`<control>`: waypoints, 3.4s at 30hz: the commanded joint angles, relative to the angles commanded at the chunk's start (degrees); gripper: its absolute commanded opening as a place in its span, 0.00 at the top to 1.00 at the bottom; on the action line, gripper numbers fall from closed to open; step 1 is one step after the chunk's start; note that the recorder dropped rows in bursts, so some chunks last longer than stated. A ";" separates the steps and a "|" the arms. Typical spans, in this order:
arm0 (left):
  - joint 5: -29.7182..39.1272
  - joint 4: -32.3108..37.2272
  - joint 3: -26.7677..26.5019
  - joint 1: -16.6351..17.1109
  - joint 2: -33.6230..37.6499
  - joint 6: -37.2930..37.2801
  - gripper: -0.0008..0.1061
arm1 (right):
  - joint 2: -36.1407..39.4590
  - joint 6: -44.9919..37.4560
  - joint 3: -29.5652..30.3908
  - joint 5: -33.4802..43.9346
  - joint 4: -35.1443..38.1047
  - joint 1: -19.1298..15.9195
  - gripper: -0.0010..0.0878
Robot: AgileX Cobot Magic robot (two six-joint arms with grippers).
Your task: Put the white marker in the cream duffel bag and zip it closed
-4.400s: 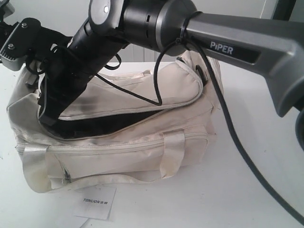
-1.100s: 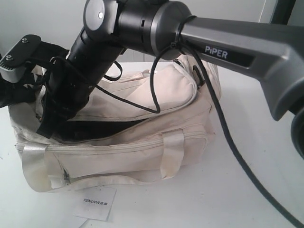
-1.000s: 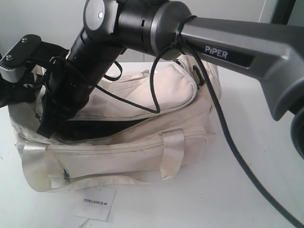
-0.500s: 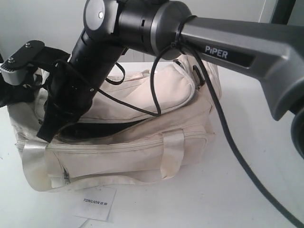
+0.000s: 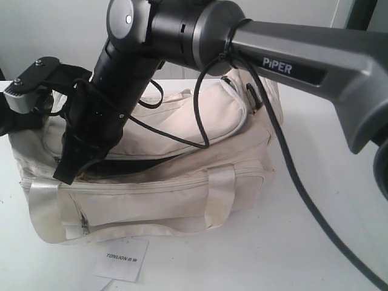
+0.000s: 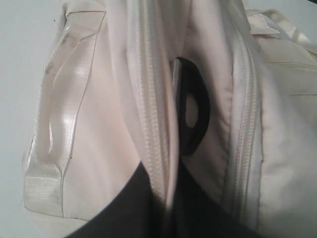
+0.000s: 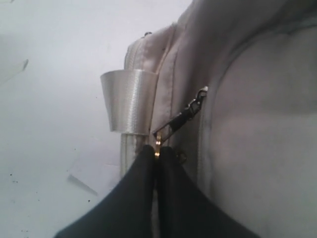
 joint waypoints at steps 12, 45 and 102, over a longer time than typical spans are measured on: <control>-0.10 0.00 0.00 0.00 0.00 0.00 0.99 | -2.81 0.00 0.00 -1.88 -3.41 -0.12 0.99; -0.09 0.00 0.00 0.00 0.00 0.11 0.99 | -5.24 -0.45 0.00 1.84 -7.00 -0.47 0.99; -0.43 0.32 0.00 0.00 0.00 0.11 0.99 | -7.06 8.61 2.12 4.17 -13.89 -2.47 0.99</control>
